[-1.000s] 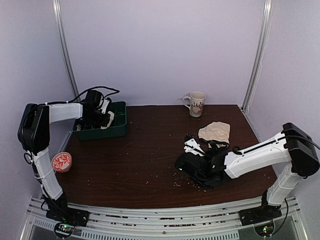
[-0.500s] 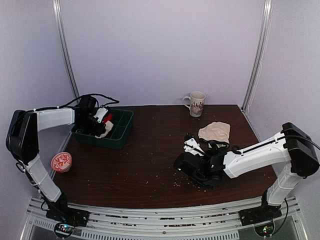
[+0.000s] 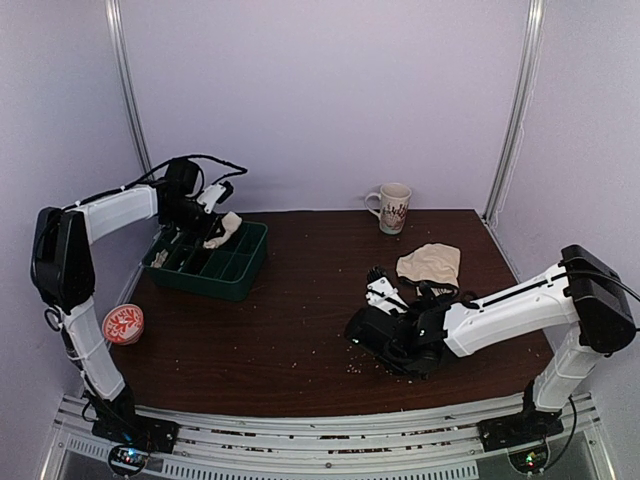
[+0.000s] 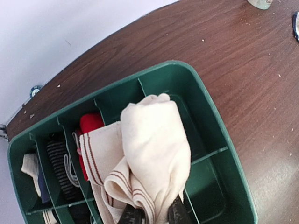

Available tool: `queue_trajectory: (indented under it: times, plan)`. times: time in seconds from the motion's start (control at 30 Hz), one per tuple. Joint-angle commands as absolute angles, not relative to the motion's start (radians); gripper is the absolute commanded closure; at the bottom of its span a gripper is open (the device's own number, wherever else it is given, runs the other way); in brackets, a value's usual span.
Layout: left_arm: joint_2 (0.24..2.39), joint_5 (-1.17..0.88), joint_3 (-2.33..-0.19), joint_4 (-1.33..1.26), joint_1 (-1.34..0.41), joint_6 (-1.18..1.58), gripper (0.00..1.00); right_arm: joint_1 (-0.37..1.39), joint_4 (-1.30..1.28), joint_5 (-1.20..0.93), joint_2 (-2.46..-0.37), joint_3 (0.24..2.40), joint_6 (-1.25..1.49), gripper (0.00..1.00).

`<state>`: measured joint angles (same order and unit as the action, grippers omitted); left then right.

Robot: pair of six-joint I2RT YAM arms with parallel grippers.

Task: Roll the underwear
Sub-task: Move the storage box to the center of the board, then place the underwear in the storage box.

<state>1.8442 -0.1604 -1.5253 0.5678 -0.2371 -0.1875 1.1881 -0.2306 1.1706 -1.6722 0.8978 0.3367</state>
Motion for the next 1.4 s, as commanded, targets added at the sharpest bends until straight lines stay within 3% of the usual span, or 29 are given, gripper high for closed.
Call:
queue_trajectory:
  times: [0.0,0.43,1.37]
  plan:
    - [1.932,-0.196,-1.613,0.597,-0.234,-0.165,1.00,1.193,-0.247,1.212,-1.683,0.916,0.351,0.00]
    - [2.092,-0.215,-1.740,0.591,-0.234,-0.123,1.00,1.192,-0.253,1.237,-1.703,0.922,0.356,0.00]
    - [2.236,-0.150,-1.717,0.504,-0.222,0.040,1.00,1.196,-0.281,1.268,-1.760,0.945,0.365,0.00]
